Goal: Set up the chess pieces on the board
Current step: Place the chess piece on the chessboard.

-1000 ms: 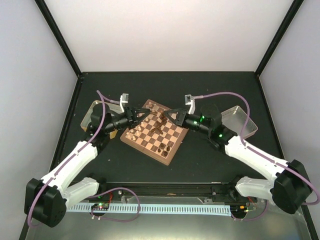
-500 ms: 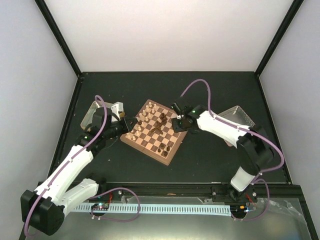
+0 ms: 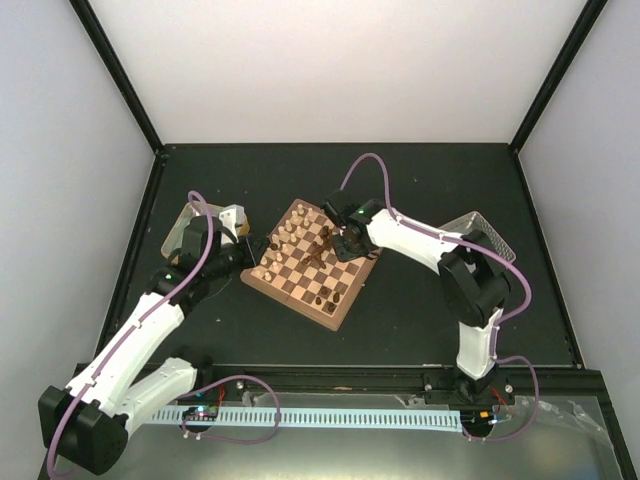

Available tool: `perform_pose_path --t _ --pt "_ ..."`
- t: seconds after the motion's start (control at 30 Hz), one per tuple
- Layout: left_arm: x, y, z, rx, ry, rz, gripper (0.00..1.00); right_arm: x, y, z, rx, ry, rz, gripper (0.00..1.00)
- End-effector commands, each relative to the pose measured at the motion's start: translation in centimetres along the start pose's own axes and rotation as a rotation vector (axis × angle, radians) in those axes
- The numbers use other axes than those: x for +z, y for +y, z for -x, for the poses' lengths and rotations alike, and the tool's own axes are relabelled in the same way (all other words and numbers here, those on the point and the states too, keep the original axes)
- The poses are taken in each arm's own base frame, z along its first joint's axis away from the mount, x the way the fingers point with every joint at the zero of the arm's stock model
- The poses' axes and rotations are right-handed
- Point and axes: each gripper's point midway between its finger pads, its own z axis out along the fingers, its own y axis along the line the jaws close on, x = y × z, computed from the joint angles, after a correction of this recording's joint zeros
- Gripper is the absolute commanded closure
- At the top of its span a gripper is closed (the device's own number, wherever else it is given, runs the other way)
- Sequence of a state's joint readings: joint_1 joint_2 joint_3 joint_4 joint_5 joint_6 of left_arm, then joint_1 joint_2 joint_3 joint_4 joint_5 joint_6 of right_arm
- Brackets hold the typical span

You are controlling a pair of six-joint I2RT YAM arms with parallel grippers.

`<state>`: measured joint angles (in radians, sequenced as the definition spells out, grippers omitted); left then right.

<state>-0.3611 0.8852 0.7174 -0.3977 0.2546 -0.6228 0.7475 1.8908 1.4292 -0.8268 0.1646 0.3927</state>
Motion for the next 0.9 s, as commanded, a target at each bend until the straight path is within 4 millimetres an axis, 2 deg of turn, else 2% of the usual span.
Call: perform_pose_path --t 0.0,0.43,0.67,0.87 --pt "-1.1 -1.1 1.5 0.046 -0.046 -0.019 0.98 0.2 0.1 0.4 -0.036 0.007 -0.032 0.94" --pt "-0.9 -1.5 1.1 0.056 -0.024 -0.047 0.99 2.2 0.7 0.3 -0.05 0.033 -0.029 0.9" --pt "-0.6 -1.6 0.7 0.045 -0.007 -0.066 0.98 2.9 0.8 0.1 -0.046 0.043 -0.034 0.81" --pt "-0.4 -1.8 0.5 0.039 0.004 -0.077 0.98 2.0 1.5 0.4 -0.03 0.022 0.011 0.72"
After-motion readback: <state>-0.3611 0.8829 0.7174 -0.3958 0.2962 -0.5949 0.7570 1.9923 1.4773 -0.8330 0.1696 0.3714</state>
